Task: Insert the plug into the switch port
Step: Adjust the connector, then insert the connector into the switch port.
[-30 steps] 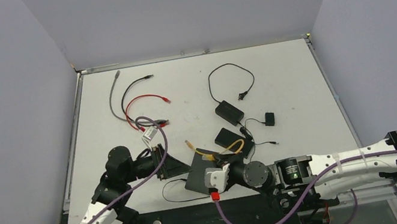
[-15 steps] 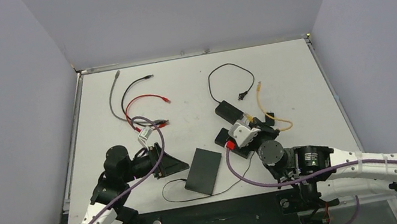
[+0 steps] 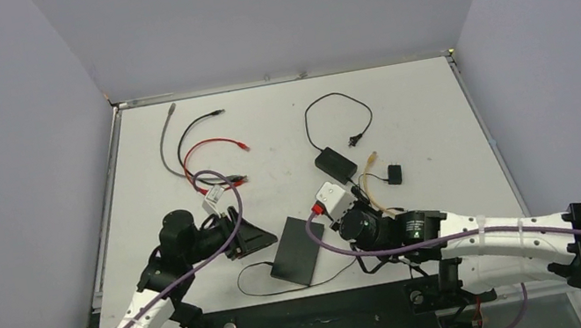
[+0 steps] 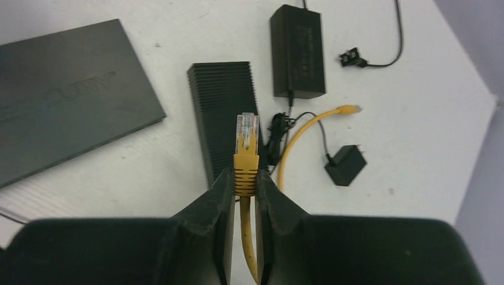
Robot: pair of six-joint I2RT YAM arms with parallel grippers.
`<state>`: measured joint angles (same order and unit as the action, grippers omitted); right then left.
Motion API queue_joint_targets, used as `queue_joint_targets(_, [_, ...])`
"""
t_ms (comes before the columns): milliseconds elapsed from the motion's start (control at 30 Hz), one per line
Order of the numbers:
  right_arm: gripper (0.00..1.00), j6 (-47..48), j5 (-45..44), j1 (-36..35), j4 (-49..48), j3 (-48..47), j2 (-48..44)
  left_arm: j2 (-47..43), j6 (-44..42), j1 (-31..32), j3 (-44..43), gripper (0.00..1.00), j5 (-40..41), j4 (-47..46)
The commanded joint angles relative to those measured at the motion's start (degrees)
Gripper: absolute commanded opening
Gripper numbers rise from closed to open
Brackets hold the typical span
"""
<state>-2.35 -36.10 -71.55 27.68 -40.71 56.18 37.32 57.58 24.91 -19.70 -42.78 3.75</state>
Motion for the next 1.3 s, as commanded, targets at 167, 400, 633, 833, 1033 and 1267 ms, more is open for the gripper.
queue_joint_targets(167, [0.00, -19.69, 9.72, 0.52, 0.39, -3.82, 7.13, 4.51, -2.95, -0.52, -0.07, 0.51, 4.32, -0.43])
queue_joint_targets(400, [0.00, -27.91, 14.42, 0.28, -1.50, -0.52, 9.66, 7.58, -4.15, -0.65, -0.12, 0.50, 6.41, -1.46])
queue_joint_targets(633, [0.00, -35.60, 17.14, -0.40, -3.24, 3.85, 11.37, 8.98, -7.93, -0.69, -1.67, 0.50, 14.20, 4.43])
queue_joint_targets(833, [0.00, -37.61, 16.62, -3.14, -7.05, 6.03, 14.39, 10.47, -9.84, -0.81, -2.24, 0.49, 20.31, 5.82])
queue_joint_targets(1033, [0.00, -37.03, 16.38, -5.54, -11.50, 5.76, 19.31, 13.78, -11.07, -0.82, -2.18, 0.49, 23.40, 4.57])
queue_joint_targets(1267, [0.00, -35.38, 16.38, -6.32, -15.51, 6.11, 22.48, 17.61, -12.00, -0.91, -2.38, 0.49, 23.21, 1.81])
